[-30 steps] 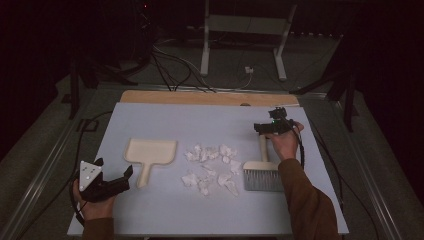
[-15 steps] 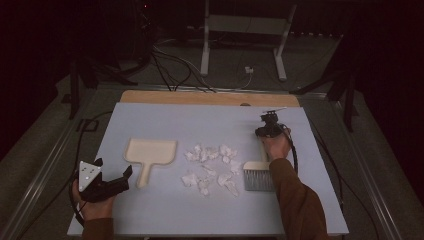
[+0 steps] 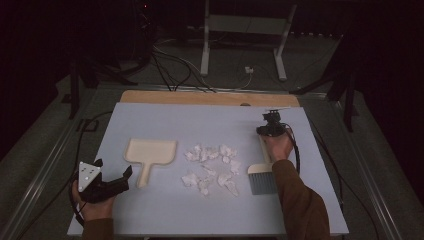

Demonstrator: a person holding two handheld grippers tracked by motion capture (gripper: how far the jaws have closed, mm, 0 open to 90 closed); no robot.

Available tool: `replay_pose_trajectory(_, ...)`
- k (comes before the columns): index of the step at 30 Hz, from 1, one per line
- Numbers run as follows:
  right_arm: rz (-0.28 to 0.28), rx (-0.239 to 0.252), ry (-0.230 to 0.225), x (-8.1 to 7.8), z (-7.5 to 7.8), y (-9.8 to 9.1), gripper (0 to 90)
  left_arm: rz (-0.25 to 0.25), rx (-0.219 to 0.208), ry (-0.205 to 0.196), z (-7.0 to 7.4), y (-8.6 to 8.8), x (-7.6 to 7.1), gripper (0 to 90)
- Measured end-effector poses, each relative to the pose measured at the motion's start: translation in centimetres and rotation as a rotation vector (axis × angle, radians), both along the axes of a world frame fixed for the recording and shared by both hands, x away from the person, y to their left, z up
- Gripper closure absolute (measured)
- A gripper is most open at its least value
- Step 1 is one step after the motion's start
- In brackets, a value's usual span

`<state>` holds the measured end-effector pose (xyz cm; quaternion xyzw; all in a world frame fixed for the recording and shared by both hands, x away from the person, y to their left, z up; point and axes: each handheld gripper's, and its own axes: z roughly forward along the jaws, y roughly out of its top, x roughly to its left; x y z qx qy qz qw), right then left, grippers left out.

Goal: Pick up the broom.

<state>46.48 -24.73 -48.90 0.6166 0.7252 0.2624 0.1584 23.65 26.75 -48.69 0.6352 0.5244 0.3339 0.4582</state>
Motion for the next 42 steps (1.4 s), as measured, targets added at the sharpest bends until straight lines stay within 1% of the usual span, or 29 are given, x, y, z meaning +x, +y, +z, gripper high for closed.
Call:
replay_pose_trajectory(5, 0.045, 0.042, -0.062, -1.2, 1.7, -0.3, 70.4, -0.021, 0.001, -0.007, 0.6, -1.0, -0.1, 0.3)
replay_pose_trajectory(6, 0.055, 0.059, -0.073, -1.4, 2.0, -0.4, 70.4, -0.033, 0.004, -0.010, 0.8, -1.3, -0.2, 0.3)
replay_pose_trajectory(8, 0.066, 0.069, -0.104, -2.1, 2.8, -0.5, 70.5, -0.056, 0.007, -0.017, 1.3, -2.1, -0.2, 0.3)
replay_pose_trajectory(11, 0.086, 0.101, -0.151, -3.0, 4.0, -0.9, 70.5, -0.104, 0.022, -0.014, 1.9, -3.8, -0.1, 0.3)
replay_pose_trajectory(13, 0.104, 0.108, -0.179, -3.7, 4.8, -1.0, 70.5, -0.142, 0.040, -0.001, 2.1, -5.0, 0.1, 0.3)
replay_pose_trajectory(16, 0.124, 0.106, -0.216, -4.6, 5.8, -1.0, 70.5, -0.193, 0.051, 0.011, 2.2, -6.9, 0.6, 0.3)
replay_pose_trajectory(18, 0.137, 0.109, -0.237, -5.1, 6.3, -0.9, 70.5, -0.220, 0.044, 0.016, 2.5, -8.0, 0.9, 0.3)
replay_pose_trajectory(19, 0.143, 0.108, -0.247, -5.3, 6.6, -0.9, 70.5, -0.220, 0.044, 0.016, 2.5, -8.0, 0.9, 0.3)
replay_pose_trajectory(20, 0.148, 0.109, -0.258, -5.6, 6.8, -0.9, 70.5, -0.243, 0.030, 0.021, 2.8, -9.2, 1.3, 0.3)
replay_pose_trajectory(22, 0.154, 0.112, -0.279, -6.1, 7.4, -0.9, 70.5, -0.268, 0.020, 0.026, 3.1, -10.5, 1.7, 0.4)
replay_pose_trajectory(29, 0.178, 0.138, -0.352, -7.9, 9.2, -1.2, 70.6, -0.382, 0.025, 0.052, 3.5, -16.0, 3.2, 1.0)
replay_pose_trajectory(31, 0.186, 0.147, -0.368, -8.4, 9.7, -1.3, 70.6, -0.420, 0.016, 0.059, 3.4, -17.5, 3.4, 1.0)
replay_pose_trajectory(32, 0.191, 0.150, -0.376, -8.7, 9.8, -1.4, 70.5, -0.435, 0.008, 0.059, 3.3, -18.2, 3.5, 1.0)
replay_pose_trajectory(34, 0.195, 0.155, -0.391, -9.3, 10.2, -1.6, 70.6, -0.461, 0.004, 0.067, 3.0, -19.7, 3.8, 1.0)
replay_pose_trajectory(37, 0.202, 0.161, -0.409, -9.9, 10.6, -1.7, 70.6, -0.500, 0.024, 0.087, 2.6, -21.9, 4.3, 1.0)
replay_pose_trajectory(39, 0.205, 0.167, -0.419, -10.2, 10.9, -1.8, 70.6, -0.528, 0.026, 0.102, 2.3, -23.2, 4.5, 1.2)
replay_pose_trajectory(40, 0.206, 0.172, -0.425, -10.3, 11.1, -1.9, 70.6, -0.528, 0.026, 0.102, 2.3, -23.2, 4.5, 2.8)
replay_pose_trajectory(41, 0.206, 0.178, -0.429, -10.5, 11.2, -2.0, 70.5, -0.557, 0.032, 0.116, 2.0, -24.4, 4.8, 3.7)
replay_pose_trajectory(42, 0.206, 0.179, -0.434, -10.6, 11.3, -2.0, 70.5, -0.567, 0.032, 0.123, 1.9, -25.0, 4.9, 4.1)
